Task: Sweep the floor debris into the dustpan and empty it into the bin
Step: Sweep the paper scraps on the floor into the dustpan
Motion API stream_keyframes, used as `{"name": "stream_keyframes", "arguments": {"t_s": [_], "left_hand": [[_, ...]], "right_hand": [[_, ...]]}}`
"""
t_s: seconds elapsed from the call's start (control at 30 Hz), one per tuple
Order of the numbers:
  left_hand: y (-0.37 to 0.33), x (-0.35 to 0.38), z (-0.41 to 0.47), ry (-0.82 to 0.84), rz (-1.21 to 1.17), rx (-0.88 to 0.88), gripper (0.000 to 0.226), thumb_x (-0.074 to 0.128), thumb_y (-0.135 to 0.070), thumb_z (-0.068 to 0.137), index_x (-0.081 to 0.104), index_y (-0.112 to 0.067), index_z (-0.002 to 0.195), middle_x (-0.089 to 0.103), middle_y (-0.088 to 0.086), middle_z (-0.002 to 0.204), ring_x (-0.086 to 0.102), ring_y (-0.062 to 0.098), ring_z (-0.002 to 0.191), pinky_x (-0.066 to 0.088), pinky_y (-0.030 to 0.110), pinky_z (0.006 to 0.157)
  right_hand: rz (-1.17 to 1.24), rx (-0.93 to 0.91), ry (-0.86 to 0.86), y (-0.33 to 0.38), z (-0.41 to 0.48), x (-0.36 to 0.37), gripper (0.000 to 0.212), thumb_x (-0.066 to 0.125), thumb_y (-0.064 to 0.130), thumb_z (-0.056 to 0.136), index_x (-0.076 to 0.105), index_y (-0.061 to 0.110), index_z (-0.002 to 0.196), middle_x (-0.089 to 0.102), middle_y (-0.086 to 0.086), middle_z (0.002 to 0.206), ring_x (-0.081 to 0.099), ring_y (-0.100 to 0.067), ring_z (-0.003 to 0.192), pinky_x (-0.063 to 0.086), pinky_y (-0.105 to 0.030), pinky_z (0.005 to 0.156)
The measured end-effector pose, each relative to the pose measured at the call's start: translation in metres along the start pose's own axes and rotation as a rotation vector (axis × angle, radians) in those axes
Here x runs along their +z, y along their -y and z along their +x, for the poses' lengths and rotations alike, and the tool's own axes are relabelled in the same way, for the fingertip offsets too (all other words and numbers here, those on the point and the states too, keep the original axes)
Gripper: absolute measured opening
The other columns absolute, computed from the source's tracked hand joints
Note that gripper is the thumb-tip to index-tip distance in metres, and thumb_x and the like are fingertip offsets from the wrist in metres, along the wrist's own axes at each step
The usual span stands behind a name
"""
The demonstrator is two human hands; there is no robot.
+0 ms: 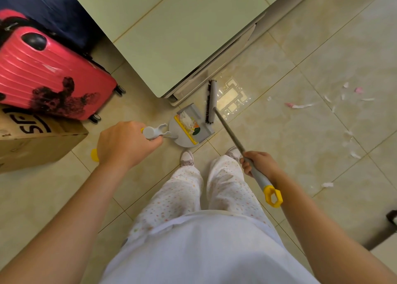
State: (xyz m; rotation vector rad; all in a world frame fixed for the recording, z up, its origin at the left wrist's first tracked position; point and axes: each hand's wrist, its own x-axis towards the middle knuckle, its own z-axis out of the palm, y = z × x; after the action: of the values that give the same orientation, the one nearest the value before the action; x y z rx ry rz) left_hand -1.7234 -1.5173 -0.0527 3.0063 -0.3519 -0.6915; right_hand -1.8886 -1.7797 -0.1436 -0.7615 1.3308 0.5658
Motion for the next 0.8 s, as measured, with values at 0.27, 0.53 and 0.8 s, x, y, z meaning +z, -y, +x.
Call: {"name": "stream_keyframes", "arguments": {"t_s": [0.27, 0.53, 0.8], "left_hand": [[0.0, 0.007, -0.016, -0.003, -0.003, 0.026, 0.055, 0.065, -0.056, 0.075, 0.039, -0.019, 0.044, 0.043, -0.001, 0.042, 0.045, 0.026, 0.043, 0.023, 0.022, 0.044], [0.01, 0.013, -0.013, -0.018, -0.004, 0.042, 0.049, 0.064, -0.057, 0.074, 0.05, -0.017, 0.048, 0.047, -0.002, 0.044, 0.047, 0.023, 0.044, 0.024, 0.022, 0.043], [0.01, 0.009, -0.013, -0.008, -0.041, 0.045, 0.05, 0.064, -0.054, 0.076, 0.047, -0.017, 0.047, 0.046, -0.003, 0.044, 0.046, 0.023, 0.044, 0.022, 0.021, 0.043]], "right_hand": [[-0.13, -0.112, -0.143, 0.005, 0.02, 0.015, 0.016, 0.045, 0.002, 0.095, 0.053, -0.009, 0.086, 0.048, -0.014, 0.064, 0.04, -0.019, 0.049, 0.037, -0.021, 0.039], [0.462, 0.206, 0.191, -0.011, 0.024, 0.015, 0.011, 0.04, 0.014, 0.098, 0.043, 0.004, 0.096, 0.05, -0.008, 0.061, 0.046, -0.009, 0.036, 0.041, -0.015, 0.035], [0.732, 0.226, 0.423, -0.03, 0.019, 0.009, 0.065, 0.076, -0.007, 0.059, 0.036, 0.011, 0.107, 0.054, -0.009, 0.07, 0.052, -0.01, 0.047, 0.049, -0.015, 0.045]]}}
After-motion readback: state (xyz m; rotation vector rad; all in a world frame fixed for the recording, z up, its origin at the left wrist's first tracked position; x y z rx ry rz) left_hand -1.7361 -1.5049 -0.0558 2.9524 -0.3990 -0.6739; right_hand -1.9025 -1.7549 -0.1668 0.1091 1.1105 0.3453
